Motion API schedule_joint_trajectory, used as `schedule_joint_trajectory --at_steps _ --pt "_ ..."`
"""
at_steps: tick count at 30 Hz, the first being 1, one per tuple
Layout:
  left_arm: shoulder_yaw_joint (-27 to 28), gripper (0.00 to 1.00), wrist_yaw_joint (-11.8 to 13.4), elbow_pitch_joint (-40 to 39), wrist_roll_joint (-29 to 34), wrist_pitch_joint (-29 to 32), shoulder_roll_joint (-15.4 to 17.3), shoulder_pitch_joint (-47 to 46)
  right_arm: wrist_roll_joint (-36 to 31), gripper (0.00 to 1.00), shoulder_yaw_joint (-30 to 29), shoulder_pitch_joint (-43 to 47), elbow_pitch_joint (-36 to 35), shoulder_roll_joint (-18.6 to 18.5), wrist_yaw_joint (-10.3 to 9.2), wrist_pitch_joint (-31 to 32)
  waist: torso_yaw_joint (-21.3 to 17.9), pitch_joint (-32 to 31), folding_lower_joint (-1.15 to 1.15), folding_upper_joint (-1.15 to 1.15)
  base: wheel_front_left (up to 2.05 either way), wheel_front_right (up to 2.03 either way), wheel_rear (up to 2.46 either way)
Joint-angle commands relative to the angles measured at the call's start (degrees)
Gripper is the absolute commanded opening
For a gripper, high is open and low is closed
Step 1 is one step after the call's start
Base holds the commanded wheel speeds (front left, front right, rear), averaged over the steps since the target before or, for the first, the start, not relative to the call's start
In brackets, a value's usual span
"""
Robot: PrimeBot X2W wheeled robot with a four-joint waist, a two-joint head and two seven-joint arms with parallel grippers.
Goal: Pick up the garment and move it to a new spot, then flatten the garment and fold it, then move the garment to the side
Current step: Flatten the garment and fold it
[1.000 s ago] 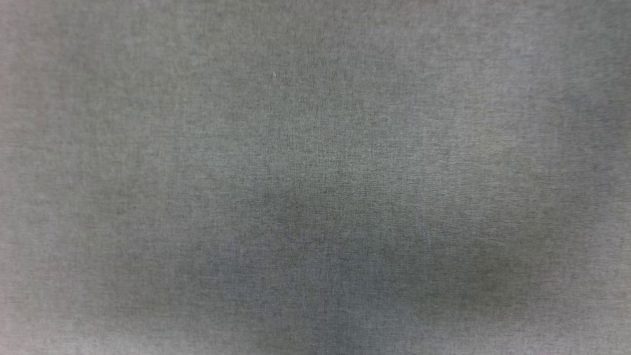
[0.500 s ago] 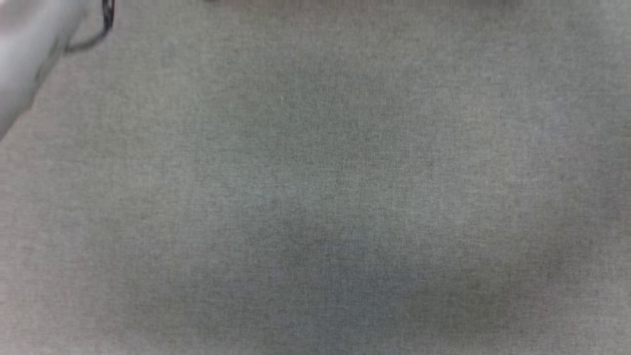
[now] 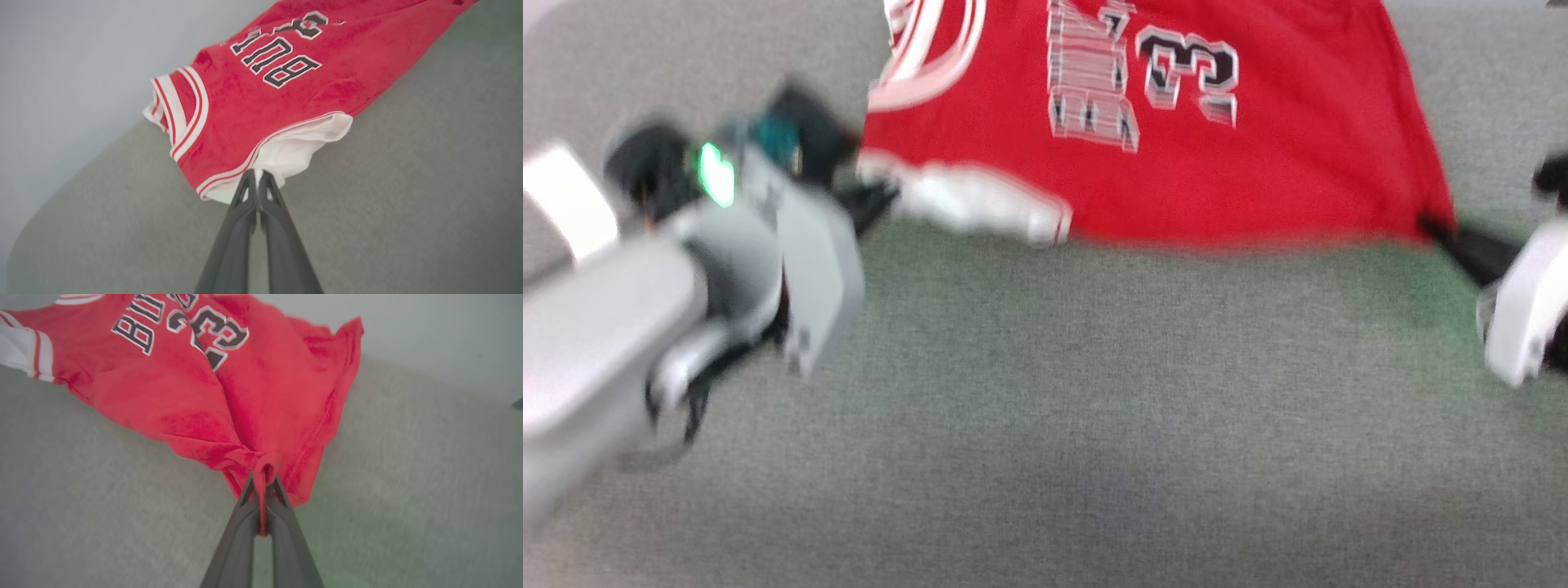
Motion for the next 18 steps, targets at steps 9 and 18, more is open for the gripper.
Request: schedule_joint_trajectory --at_steps 9,18 --pt "0.0 0.0 12.6 -16.9 -2.7 -1.4 9.4 22.5 6.0 0.0 -4.1 20.6 -6.8 -5.0 -0.1 3.8 -0.6 -4.6 0.0 0.0 0.0 0.0 0.0" --pt "-0.1 0.0 21.1 -24.4 -8.4 1.2 11.0 39.1 7.3 0.0 -7.1 34.8 -12.4 -7.8 -0.11 9.7 -0.3 -5.7 0.0 0.0 0.0 0.0 0.0"
